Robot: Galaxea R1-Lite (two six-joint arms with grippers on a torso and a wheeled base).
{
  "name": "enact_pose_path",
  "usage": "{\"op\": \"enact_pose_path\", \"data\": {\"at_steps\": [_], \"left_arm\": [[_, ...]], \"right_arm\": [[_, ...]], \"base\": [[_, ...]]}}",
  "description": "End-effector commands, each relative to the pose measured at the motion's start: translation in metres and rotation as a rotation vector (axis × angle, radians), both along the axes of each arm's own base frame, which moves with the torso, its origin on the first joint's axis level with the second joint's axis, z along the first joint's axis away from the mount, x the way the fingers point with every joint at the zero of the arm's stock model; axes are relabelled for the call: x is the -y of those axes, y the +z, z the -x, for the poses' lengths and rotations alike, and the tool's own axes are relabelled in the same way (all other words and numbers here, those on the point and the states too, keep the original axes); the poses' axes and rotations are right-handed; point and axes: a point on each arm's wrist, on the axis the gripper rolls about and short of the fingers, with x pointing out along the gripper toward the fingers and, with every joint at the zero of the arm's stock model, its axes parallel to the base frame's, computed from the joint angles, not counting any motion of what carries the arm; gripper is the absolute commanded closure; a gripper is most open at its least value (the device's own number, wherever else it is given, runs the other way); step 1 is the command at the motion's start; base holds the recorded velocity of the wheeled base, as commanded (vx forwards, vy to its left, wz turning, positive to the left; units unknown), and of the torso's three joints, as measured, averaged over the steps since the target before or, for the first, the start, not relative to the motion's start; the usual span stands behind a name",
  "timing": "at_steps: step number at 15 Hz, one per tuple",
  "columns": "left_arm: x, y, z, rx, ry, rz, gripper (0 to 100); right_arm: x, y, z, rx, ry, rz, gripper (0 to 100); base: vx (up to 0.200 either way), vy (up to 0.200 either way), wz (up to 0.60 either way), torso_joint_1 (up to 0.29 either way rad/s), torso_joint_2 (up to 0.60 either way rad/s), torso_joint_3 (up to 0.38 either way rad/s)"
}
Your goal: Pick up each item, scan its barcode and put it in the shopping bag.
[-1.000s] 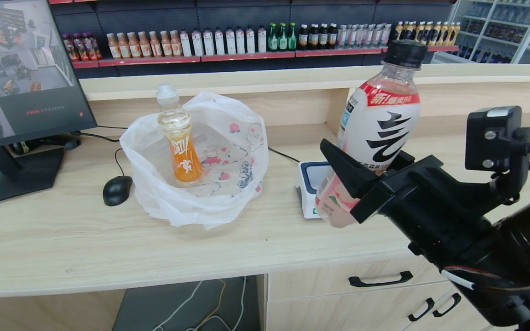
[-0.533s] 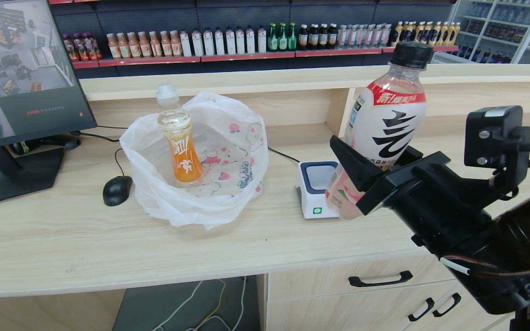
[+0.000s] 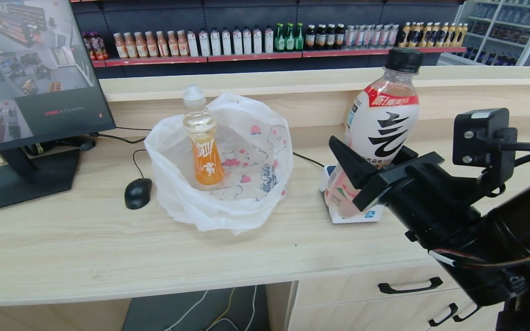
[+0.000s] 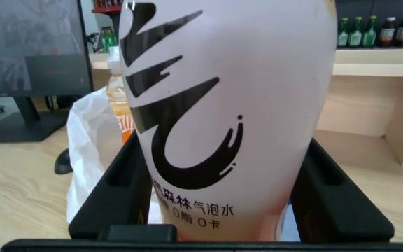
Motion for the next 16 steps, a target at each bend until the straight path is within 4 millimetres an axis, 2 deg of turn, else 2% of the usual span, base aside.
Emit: {"op": "enact_pose_path", "data": {"at_steps": [1, 12, 16], "left_arm": [[0.0, 0.0, 0.0, 0.002, 0.0, -0.001, 0], [0.0, 0.0, 0.0, 0.002, 0.0, 0.001, 0], [0.0, 0.0, 0.0, 0.002, 0.0, -0.002, 0]], "right_arm": [[-0.001, -0.002, -0.002, -0.006, -0.001, 0.004, 100], [0.001, 0.006, -0.006, 0.018, -0.016, -0.026, 100], [0.02, 0.008, -0.021, 0.026, -0.104, -0.031, 100]], "base": [[0.0, 0.2, 0.0, -0.007, 0.0, -0.002], [0.0, 0.2, 0.0, 0.004, 0.0, 0.0], [0.0, 0.0, 0.0, 0.0, 0.0, 0.0]]}}
